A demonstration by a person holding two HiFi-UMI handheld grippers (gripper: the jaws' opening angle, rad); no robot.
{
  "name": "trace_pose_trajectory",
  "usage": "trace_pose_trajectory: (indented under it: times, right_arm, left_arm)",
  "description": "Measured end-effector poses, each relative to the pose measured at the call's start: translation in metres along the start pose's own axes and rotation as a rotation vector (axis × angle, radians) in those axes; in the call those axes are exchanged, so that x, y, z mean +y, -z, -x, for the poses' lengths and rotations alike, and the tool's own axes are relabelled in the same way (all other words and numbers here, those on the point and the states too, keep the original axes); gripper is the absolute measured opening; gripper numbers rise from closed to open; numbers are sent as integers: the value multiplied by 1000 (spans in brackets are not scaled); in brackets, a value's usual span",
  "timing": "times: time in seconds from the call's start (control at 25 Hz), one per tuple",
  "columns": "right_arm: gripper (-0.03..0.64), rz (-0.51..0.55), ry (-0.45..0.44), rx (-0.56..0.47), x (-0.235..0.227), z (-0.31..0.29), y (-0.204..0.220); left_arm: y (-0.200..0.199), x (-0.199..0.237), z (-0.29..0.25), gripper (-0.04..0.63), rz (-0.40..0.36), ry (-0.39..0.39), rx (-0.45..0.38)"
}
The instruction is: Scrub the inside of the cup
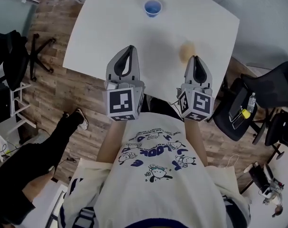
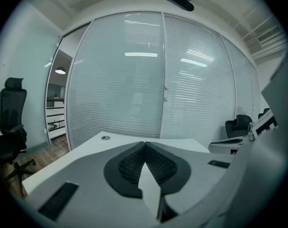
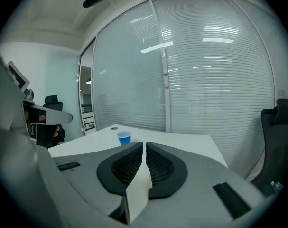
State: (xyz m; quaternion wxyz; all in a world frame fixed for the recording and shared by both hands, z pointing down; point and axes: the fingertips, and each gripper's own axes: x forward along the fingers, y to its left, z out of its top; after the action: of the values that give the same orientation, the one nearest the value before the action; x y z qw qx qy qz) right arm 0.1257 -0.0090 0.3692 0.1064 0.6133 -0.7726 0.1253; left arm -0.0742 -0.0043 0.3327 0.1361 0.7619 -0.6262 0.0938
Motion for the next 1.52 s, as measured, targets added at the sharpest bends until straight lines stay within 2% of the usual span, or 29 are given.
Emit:
trace_pose_trajectory:
  times: [0.24, 0.6, 1.04, 1.32, 1.52]
  right_arm:
    - [46, -4, 54, 57, -9, -19, 11]
    - [65, -32, 89, 129, -6, -36, 32]
    - [124, -31, 136, 177, -9, -35, 47]
    - [152, -34, 203, 198, -26, -23, 57]
    - [186, -23, 208, 229, -39, -18, 67]
  left_arm:
    - [1, 11, -37, 32, 8, 42, 38]
    - [9, 29, -68, 32, 16, 87, 94]
    - [20, 45, -82, 32, 14, 145, 136]
    - [26, 40, -90, 32, -5, 186, 156]
    - [34, 30, -95, 32, -11, 198, 186]
